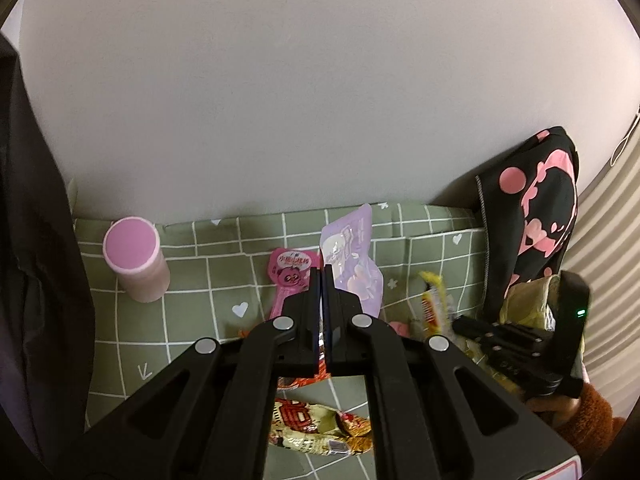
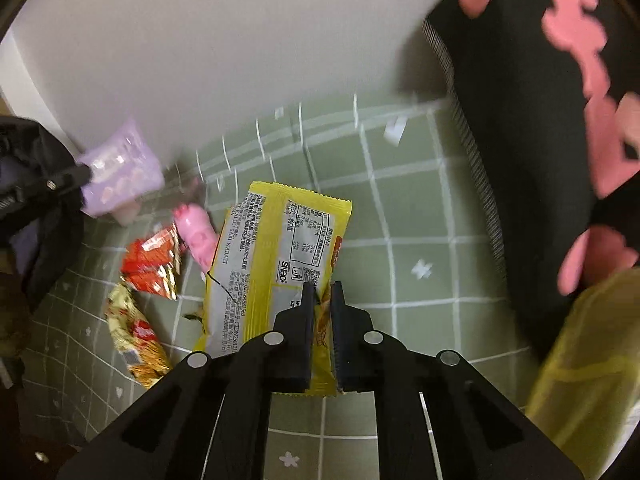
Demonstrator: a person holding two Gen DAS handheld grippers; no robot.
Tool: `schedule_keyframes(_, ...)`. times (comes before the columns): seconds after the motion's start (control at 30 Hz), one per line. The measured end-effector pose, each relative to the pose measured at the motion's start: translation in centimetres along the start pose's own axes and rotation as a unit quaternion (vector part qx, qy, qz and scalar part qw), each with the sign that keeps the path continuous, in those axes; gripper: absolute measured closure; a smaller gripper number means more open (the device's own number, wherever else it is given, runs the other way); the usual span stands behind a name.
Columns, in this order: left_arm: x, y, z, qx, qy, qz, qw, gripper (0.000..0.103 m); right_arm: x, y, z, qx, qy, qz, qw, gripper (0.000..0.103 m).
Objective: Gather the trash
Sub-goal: 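Carry the purple bag and yellow snack bag over the yellow trash bag and open both grippers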
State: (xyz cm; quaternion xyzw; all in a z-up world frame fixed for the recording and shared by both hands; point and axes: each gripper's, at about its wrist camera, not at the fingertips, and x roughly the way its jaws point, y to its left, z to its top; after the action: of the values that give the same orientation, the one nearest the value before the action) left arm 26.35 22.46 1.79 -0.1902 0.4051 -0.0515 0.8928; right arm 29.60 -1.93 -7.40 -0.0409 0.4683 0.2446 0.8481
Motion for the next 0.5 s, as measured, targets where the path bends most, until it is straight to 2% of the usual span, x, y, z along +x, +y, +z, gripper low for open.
schedule_keyframes(0.13,-0.3,-1.5,0.9,0.015,-0.010,-0.012,0.9998,0.102,-3.7,-0.2,1.4,-0.013,-0.042,-0.015,0.999,0.093)
schedule_keyframes(0.3,-0.2,-5.5,2.6,0.055,-0.023,-0.054,0.9968,0.102,-9.4,-1.8,2.7,-0.012,-0.106,-0.055,0.993,0.093)
schedule_keyframes(0.5,0.8,-11.8,3.6,0.119,-0.017,-0.110,0.9866,0.102,-15.3,-5.5,2.2,0.019,-0.153,-0.114,0.981,0.093)
